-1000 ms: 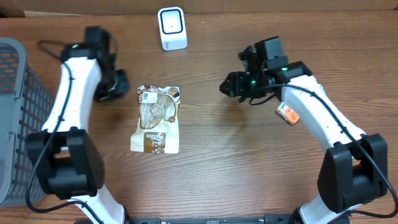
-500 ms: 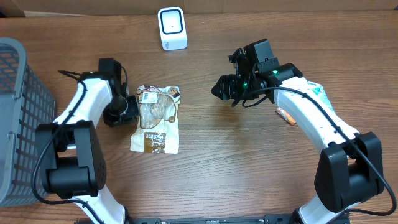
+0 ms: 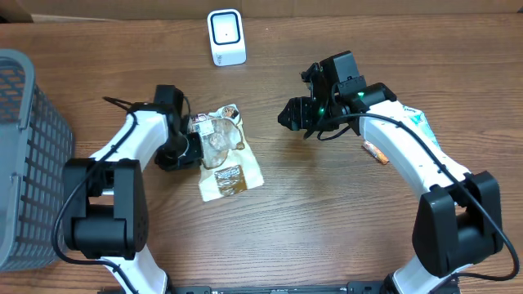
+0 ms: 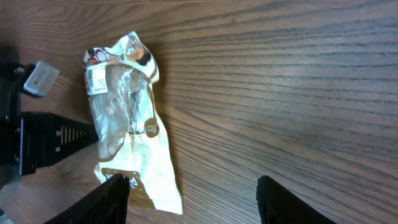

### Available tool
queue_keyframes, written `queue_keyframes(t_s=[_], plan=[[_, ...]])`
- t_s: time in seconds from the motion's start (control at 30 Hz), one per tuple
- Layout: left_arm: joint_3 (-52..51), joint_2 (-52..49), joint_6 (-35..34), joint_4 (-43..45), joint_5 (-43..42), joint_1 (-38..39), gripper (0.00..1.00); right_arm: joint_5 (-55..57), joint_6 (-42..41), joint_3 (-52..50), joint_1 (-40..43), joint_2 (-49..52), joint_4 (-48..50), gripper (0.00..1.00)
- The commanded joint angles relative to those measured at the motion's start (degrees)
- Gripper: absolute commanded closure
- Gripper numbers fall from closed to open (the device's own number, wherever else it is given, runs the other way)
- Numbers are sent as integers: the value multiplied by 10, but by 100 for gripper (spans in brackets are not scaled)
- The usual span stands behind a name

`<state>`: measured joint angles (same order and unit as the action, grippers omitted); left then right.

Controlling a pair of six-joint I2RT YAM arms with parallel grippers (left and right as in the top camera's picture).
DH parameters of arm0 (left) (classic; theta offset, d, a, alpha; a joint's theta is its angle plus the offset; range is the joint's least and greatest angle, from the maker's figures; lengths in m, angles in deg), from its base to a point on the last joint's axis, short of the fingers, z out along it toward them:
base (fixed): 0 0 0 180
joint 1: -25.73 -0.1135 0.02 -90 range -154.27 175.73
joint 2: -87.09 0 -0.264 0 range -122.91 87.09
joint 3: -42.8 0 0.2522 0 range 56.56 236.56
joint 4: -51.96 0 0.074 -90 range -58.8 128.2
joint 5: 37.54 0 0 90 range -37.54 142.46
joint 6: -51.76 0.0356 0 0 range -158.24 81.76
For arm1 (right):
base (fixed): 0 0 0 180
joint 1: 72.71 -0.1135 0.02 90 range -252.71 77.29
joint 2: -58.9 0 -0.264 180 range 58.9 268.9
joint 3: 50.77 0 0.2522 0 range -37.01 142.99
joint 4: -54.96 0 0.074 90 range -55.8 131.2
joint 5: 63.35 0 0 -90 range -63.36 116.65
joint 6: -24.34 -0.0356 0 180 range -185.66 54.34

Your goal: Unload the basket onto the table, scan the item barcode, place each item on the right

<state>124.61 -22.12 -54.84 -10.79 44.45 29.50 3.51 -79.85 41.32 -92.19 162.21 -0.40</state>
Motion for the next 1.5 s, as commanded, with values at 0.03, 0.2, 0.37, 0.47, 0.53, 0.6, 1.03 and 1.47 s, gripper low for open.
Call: queue_keyframes(t_s=[0.03,0.2,0.37,0.47,0.53,0.6,1.03,1.47], plan=[[0,-2,-8,7,7,-5,96,1,-8,-4,2,22,0,36],[47,17,14,-8,26,-9,96,2,-6,-4,11,26,0,36],[78,22,17,3,19,-8,96,1,-6,-4,22,26,-2,36],[78,20,29,23,-3,-6,96,2,-6,-4,25,26,-3,36],[77,17,33,28,-10,-4,96,2,-6,-4,25,26,-3,36],[69,15,35,34,-10,-1,96,2,-6,-4,25,26,-3,36],[4,-2,37,109,-10,1,96,1,-4,-4,25,26,-3,36],[4,-77,53,159,-15,15,96,-5,-4,-4,13,28,3,36]])
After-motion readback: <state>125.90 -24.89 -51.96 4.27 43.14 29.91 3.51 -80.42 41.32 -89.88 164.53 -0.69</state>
